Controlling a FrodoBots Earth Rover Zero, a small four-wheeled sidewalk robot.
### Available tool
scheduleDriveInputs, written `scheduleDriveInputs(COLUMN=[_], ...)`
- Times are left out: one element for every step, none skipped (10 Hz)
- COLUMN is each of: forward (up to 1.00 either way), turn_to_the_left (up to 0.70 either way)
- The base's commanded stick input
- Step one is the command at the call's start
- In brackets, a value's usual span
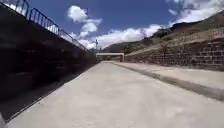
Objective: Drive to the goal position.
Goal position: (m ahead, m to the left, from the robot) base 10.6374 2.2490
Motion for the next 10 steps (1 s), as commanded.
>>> scheduleDriveInputs(forward=[1.00,1.00,1.00,1.00,1.00,1.00,1.00,1.00,1.00,1.00], turn_to_the_left=[-0.01,-0.01,-0.01,-0.01,-0.01,-0.01,-0.01,-0.01,-0.01,0.06])
